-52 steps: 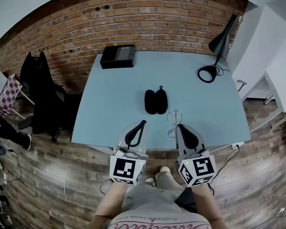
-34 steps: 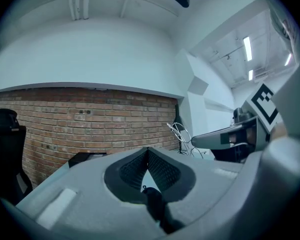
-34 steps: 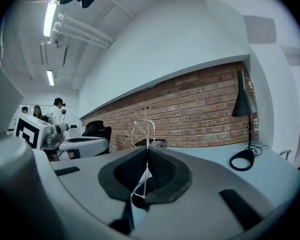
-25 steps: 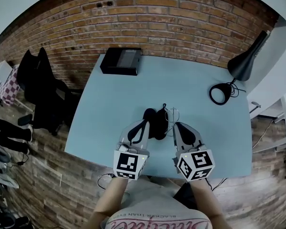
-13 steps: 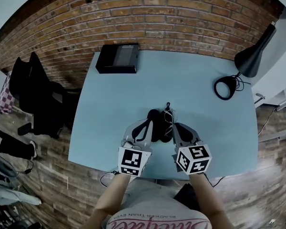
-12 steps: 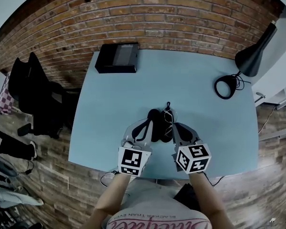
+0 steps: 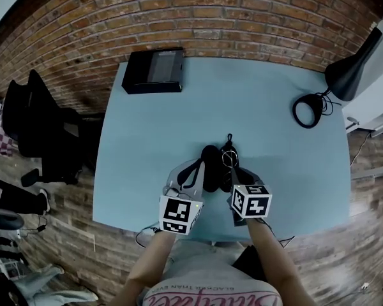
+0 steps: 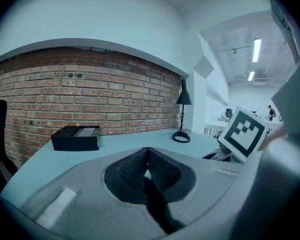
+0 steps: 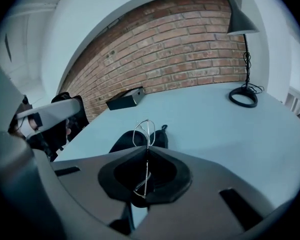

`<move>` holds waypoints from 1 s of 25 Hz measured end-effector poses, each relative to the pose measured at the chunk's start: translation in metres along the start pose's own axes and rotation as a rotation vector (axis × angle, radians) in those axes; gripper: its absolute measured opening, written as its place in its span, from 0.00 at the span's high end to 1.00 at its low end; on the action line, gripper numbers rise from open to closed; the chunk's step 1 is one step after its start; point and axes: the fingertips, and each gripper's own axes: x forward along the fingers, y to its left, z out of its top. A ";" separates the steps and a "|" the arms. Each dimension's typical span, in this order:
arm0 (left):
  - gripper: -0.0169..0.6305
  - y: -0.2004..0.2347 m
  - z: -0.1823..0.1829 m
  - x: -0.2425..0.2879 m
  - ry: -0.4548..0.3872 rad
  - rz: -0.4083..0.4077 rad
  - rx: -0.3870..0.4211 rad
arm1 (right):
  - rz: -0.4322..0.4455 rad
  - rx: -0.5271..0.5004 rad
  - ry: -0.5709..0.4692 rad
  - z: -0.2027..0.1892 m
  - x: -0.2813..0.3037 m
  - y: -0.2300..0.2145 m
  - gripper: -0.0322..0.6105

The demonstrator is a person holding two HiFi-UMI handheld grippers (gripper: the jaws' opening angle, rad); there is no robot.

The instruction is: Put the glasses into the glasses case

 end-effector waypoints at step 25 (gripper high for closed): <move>0.97 0.023 -0.024 0.002 0.041 0.012 -0.041 | -0.106 0.018 0.121 -0.017 0.025 -0.008 0.87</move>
